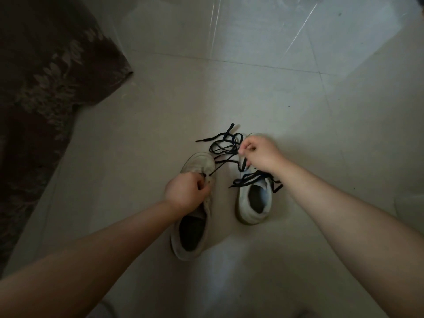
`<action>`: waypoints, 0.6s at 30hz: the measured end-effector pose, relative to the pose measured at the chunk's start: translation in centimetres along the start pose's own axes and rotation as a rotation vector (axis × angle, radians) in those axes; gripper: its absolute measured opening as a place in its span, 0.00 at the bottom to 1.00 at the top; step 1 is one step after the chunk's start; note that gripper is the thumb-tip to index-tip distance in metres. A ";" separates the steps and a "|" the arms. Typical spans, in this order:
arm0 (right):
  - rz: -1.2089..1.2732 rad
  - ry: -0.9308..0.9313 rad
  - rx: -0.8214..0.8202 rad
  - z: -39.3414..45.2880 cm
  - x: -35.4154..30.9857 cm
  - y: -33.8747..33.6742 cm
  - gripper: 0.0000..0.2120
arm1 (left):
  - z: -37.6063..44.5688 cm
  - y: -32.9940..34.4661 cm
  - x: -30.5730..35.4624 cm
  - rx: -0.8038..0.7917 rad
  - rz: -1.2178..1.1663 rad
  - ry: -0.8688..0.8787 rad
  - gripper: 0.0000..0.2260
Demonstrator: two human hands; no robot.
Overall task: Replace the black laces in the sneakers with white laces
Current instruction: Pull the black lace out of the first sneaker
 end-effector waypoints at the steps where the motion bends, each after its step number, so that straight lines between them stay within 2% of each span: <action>1: 0.041 0.025 0.063 0.1 0.2 -1.0 0.12 | 0.0 0.0 0.0 0.004 -0.003 -0.005 0.17; 6: 0.377 0.143 0.345 -0.1 1.7 -5.1 0.07 | 0.0 0.1 -0.1 0.004 -0.011 -0.005 0.18; 10: 0.610 0.178 0.264 0.2 2.4 -4.6 0.05 | -0.4 0.0 0.0 0.042 -0.014 -0.023 0.18; 13: 0.618 0.090 0.231 0.4 1.4 -3.5 0.03 | -0.6 -0.5 -0.1 0.086 -0.064 -0.059 0.18; 18: 0.555 0.032 0.197 1.7 -0.7 -1.9 0.09 | -0.2 -1.9 -0.3 0.135 -0.037 -0.083 0.16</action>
Point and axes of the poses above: each hand's wrist, its own z-axis towards the middle knuckle, its own y-axis out of the palm, x = y × z, the point moved 6 cm from there along z, towards the middle knuckle, and after that the axes turned 5 degrees about -x, right-handed, at the moved point
